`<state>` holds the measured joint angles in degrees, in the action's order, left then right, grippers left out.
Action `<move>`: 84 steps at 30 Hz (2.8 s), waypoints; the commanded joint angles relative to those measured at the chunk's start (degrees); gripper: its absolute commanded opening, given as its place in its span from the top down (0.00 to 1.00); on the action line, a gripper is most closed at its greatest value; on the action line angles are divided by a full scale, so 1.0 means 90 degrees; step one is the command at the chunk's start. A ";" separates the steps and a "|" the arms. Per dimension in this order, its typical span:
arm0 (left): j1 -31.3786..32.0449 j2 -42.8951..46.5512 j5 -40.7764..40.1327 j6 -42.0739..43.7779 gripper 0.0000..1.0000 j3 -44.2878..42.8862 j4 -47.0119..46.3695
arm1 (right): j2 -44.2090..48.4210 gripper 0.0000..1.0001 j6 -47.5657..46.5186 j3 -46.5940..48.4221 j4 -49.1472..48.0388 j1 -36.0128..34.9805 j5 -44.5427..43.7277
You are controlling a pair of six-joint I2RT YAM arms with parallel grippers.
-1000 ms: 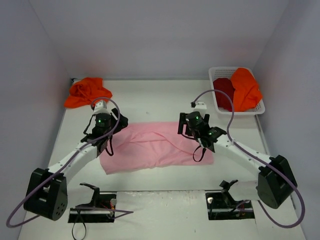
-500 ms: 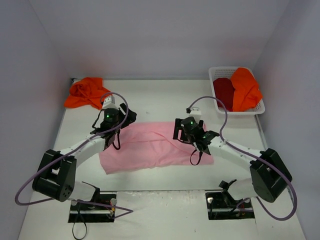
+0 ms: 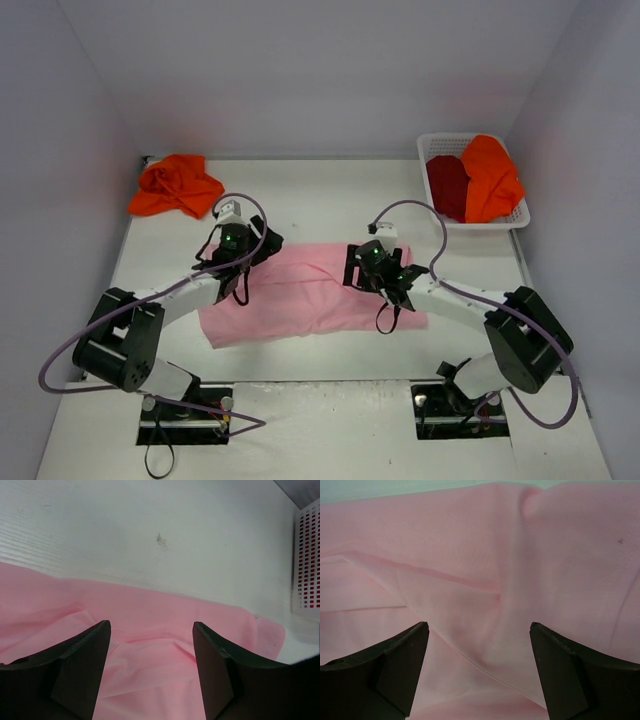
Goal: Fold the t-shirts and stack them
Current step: Fold the tshirt
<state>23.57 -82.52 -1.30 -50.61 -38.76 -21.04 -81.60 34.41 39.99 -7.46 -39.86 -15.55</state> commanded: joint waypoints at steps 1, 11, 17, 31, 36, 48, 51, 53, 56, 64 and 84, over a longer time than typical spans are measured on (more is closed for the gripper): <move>0.0037 -0.0049 -0.0002 -0.0119 0.39 -0.0165 -0.0524 | -0.0229 0.22 0.0082 0.0108 -0.0479 -0.0035 -0.0079; 0.0037 -0.1044 0.0348 -0.0226 0.39 -0.0555 -0.0972 | -0.0367 0.22 0.0229 -0.0107 -0.0675 -0.0044 -0.0030; 0.0037 -0.1427 0.0515 -0.0285 0.39 -0.0654 -0.1159 | -0.0454 0.22 0.0219 -0.0068 -0.0645 0.0014 -0.0157; 0.0047 -0.0675 0.0623 -0.0217 0.39 -0.0146 -0.0515 | -0.1752 0.22 0.0093 0.0937 -0.0587 0.0365 -0.0167; 0.0057 -0.0285 0.0672 -0.0236 0.39 -0.0019 -0.0153 | -0.2163 0.23 -0.0015 0.1250 -0.0587 0.0649 -0.0069; 0.0066 -0.0313 0.0545 -0.0031 0.39 -0.0116 0.0082 | -0.2154 0.23 0.0034 0.1173 -0.0626 0.0766 -0.0049; 0.0057 -0.0703 0.0584 0.0076 0.39 -0.0487 0.0140 | -0.2017 0.23 0.0034 0.1065 -0.0626 0.0766 -0.0079; 0.0066 -0.0908 0.0613 0.0115 0.39 -0.0721 0.0227 | -0.1929 0.23 0.0024 0.1026 -0.0616 0.0766 -0.0088; 0.0066 -0.0987 0.0574 0.0184 0.39 -0.0849 0.0257 | -0.1880 0.23 -0.0005 0.1026 -0.0606 0.0766 -0.0069; 0.0076 -0.1251 0.0574 0.0350 0.39 -0.1552 0.0326 | -0.2046 0.23 0.0024 0.1026 -0.0616 0.0776 -0.0010; 0.0632 -0.1827 0.0565 0.0106 0.39 -0.1241 0.0160 | -0.2007 0.23 -0.0054 0.1055 -0.0645 0.0815 -0.0040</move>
<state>28.18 -101.84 3.99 -48.42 -51.13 -18.59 -100.51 33.82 49.98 -15.49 -33.01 -16.03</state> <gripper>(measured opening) 0.611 0.771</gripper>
